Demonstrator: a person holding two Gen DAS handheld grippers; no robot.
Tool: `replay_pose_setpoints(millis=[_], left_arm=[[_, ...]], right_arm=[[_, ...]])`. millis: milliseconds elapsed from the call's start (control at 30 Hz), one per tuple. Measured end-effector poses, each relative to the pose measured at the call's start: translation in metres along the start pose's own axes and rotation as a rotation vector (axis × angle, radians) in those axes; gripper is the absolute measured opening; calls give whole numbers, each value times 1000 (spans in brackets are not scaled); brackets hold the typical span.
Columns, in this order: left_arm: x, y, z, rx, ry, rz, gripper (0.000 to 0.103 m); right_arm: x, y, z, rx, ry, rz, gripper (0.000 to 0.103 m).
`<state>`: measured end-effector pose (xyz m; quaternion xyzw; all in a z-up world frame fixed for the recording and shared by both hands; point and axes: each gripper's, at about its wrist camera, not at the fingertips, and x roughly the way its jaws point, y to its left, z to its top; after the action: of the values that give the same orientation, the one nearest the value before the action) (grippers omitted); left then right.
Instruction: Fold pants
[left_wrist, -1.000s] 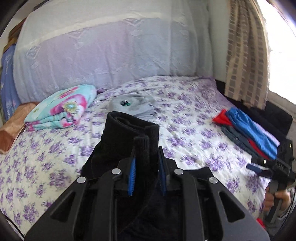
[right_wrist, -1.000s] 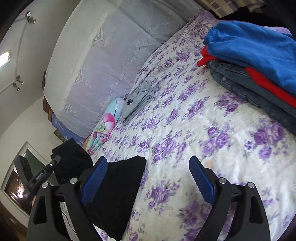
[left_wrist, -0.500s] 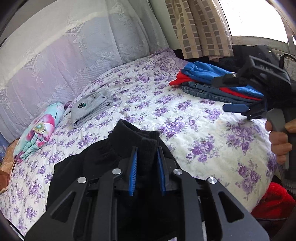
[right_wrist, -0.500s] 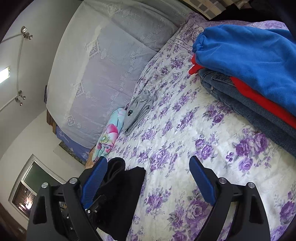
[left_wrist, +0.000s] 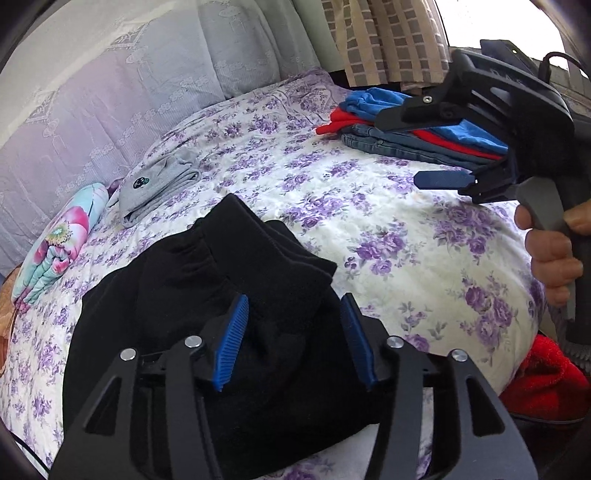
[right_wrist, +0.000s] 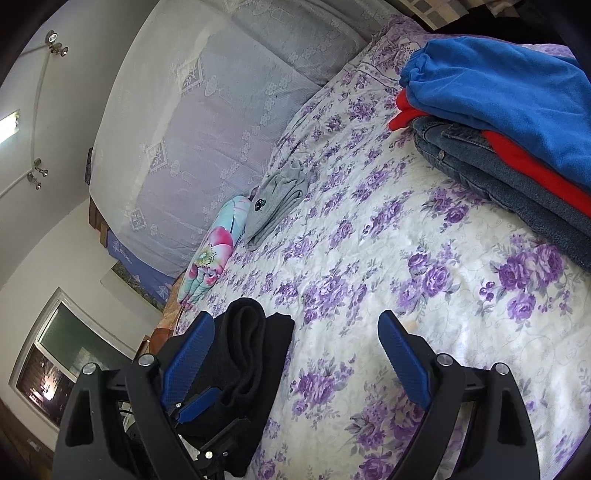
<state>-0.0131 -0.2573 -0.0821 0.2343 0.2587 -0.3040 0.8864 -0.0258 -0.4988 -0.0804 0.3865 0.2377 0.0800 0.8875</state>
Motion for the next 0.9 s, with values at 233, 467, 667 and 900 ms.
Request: replay_pose_setpoints(millis=[233, 467, 667, 900], left_arm=[[-7, 8, -1, -33, -9, 18, 51], [-10, 14, -1, -60, -12, 39, 56], [-13, 16, -1, -65, -17, 52, 58], [-23, 27, -2, -96, -37, 72, 65]], right_arm=[[3, 6, -3, -11, 16, 6, 91], [4, 10, -4, -11, 28, 14, 91], [3, 11, -4, -4, 28, 22, 91], [2, 14, -4, -13, 27, 24, 91]])
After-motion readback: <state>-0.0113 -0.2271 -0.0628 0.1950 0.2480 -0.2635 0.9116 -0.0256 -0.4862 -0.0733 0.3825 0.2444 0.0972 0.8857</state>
